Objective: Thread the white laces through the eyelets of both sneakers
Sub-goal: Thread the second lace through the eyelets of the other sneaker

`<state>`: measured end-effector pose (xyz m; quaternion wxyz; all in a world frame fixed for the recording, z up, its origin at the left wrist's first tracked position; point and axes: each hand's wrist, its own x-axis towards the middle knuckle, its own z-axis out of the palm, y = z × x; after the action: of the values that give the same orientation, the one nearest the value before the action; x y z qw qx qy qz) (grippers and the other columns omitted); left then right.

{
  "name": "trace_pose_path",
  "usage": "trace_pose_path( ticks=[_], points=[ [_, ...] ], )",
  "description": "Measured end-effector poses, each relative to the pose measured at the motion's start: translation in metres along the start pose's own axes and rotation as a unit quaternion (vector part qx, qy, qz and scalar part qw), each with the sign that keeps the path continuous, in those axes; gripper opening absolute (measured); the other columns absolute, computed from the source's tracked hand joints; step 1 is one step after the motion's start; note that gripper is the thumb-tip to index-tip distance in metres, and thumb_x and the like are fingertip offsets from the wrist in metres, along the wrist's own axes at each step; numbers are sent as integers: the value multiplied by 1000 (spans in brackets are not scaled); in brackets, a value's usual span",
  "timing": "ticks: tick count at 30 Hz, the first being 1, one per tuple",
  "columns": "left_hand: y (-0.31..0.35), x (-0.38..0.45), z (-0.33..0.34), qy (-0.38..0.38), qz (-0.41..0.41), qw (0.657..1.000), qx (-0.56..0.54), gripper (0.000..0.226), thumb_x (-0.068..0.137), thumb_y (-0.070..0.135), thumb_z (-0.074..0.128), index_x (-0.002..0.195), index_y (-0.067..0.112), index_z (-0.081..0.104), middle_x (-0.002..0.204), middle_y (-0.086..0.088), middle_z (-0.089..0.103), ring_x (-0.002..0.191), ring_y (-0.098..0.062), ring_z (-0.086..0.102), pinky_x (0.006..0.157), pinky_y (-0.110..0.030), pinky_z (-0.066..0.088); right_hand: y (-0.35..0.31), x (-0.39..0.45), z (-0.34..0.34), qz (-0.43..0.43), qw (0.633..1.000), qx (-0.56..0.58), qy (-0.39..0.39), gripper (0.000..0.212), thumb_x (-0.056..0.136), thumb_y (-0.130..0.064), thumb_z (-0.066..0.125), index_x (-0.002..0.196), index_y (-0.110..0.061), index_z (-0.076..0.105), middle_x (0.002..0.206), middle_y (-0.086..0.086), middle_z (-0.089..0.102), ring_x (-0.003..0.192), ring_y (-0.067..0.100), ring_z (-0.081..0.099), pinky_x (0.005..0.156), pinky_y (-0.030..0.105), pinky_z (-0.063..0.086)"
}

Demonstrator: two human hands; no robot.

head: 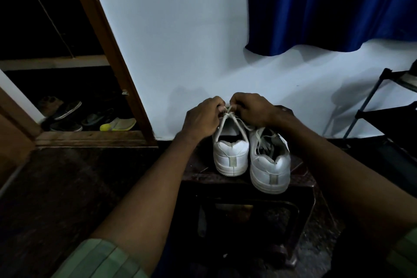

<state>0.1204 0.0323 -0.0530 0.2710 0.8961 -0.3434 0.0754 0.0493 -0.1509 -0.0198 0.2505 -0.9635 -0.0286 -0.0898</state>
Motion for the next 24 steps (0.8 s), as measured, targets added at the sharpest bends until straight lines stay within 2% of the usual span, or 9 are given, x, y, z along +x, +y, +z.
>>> trace_pose_path(
  ticks=[4,8,10,12,15,18,20,22,24],
  points=[
    [-3,1,-2,-1,-11,1000,-14,5,101,33,44,99,32,47,96,7,62,92,-30,60,86,-50,52,-1,-1,-4,-13,999,35,4,9,99,-14,58,95,-22,61,90,-5,65,86,19,59,76,31,41],
    [-10,2,-4,-24,-14,994,-106,17,87,56,52,96,43,58,95,18,70,94,-16,69,90,-47,55,1,-5,-13,-23,999,34,-19,17,86,-10,72,85,-28,70,82,-8,71,78,13,65,76,27,51],
    [-14,2,-3,-22,-5,993,-112,19,82,61,52,92,48,61,97,17,72,97,-13,70,90,-47,55,3,-5,-12,-22,999,26,-17,14,87,-11,73,84,-25,71,80,-7,71,76,13,63,74,27,49],
    [-10,0,-3,-7,-7,995,-96,21,84,57,51,90,42,64,98,11,72,97,-17,69,89,-48,55,3,-1,-9,-20,1000,7,-7,6,92,-15,71,87,-19,71,81,-5,68,78,16,60,75,30,46],
    [1,-1,-4,6,-32,998,-48,36,91,47,39,97,29,70,107,2,73,104,-25,67,90,-47,53,2,2,-4,4,999,-33,9,11,101,-22,60,98,-15,68,91,-4,66,88,20,58,81,34,43],
    [3,0,-4,14,-60,997,-51,41,92,49,36,102,29,70,110,3,75,104,-26,68,90,-47,53,4,4,-2,23,999,-43,21,10,102,-22,55,103,-18,64,97,-2,67,91,22,58,78,33,37],
    [0,2,-5,19,-68,994,-83,31,96,50,47,99,28,68,102,6,75,97,-22,69,88,-45,54,5,3,-4,20,999,-19,25,2,99,-21,61,97,-20,62,91,-4,69,87,21,61,75,31,39],
    [-4,3,-7,24,-63,988,-137,15,98,39,65,99,24,66,97,6,75,94,-17,70,88,-39,55,5,-1,-9,13,999,29,34,13,90,-17,73,93,-21,61,85,-6,70,80,17,65,73,32,46],
    [-11,2,-12,18,-49,980,-193,15,94,27,75,100,21,62,95,3,72,92,-14,70,87,-32,53,6,-6,-13,4,998,50,47,24,80,-12,80,89,-22,61,83,-6,72,78,15,67,75,36,55]
  ],
)
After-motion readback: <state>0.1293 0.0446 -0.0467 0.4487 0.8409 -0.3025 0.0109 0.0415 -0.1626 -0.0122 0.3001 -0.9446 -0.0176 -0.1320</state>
